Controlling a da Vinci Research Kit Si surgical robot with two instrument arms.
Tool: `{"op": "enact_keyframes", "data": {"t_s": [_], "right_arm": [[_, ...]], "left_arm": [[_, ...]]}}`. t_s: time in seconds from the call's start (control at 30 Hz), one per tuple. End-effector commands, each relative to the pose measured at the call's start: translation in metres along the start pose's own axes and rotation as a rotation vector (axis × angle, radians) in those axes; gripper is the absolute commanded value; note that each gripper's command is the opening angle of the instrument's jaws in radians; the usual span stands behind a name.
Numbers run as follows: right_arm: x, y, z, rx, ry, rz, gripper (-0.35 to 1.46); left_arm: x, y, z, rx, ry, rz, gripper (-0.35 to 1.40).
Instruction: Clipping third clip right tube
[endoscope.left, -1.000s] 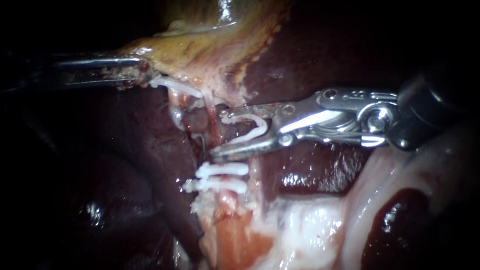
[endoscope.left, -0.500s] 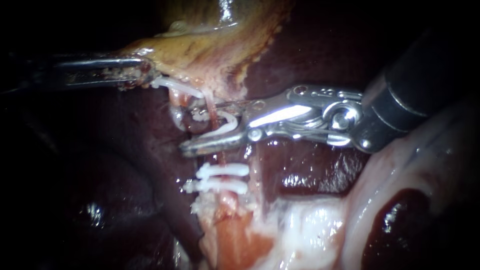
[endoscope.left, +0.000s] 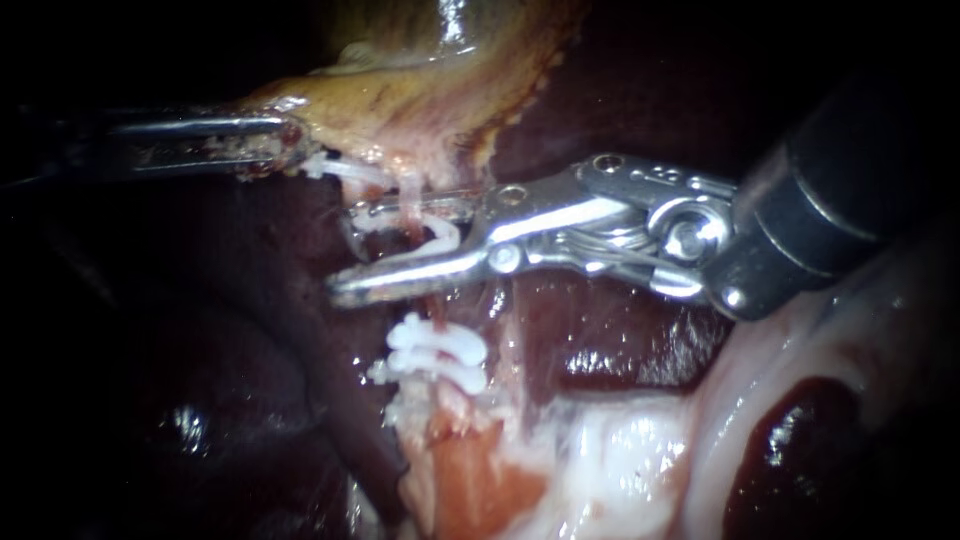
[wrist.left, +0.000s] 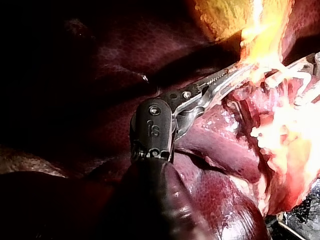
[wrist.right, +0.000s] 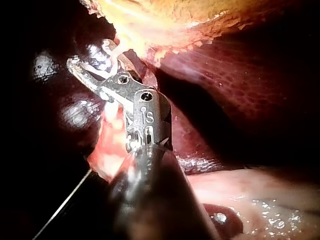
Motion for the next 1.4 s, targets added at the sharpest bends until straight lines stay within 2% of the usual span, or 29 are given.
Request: {"op": "enact_keyframes", "data": {"t_s": [0.03,0.27,0.6,0.83,0.97,1.07,1.2,1.4], "right_arm": [[0.0001,-0.0001,0.0000,0.001,0.005,0.001,0.49],[0.0005,-0.0002,-0.0003,0.017,0.003,0.009,0.44],[0.0004,0.0000,-0.0005,0.070,-0.021,0.017,0.20],[0.0003,0.0001,-0.0007,0.073,-0.022,0.022,-0.06],[0.0002,0.0001,-0.0011,0.075,-0.024,0.039,-0.35],[-0.0001,0.0002,-0.0012,0.075,-0.026,0.061,-0.35],[-0.0002,0.0001,-0.0012,0.058,-0.058,0.060,-0.35],[-0.0002,0.0001,-0.0013,0.059,-0.058,0.060,-0.35]], "left_arm": [[0.0000,0.0000,0.0000,-0.001,0.000,0.000,-0.35],[0.0000,0.0000,0.0000,-0.001,0.000,0.000,-0.35],[0.0000,0.0000,0.0001,-0.001,0.000,0.000,-0.35],[-0.0001,0.0000,0.0002,0.000,0.001,0.001,-0.35],[-0.0001,0.0000,0.0002,0.000,0.001,0.001,-0.35],[-0.0001,0.0000,0.0003,0.001,0.001,0.001,-0.35],[-0.0001,0.0000,0.0003,0.001,0.001,0.001,-0.35],[-0.0001,0.0000,0.0003,0.001,0.001,0.001,-0.35]]}}
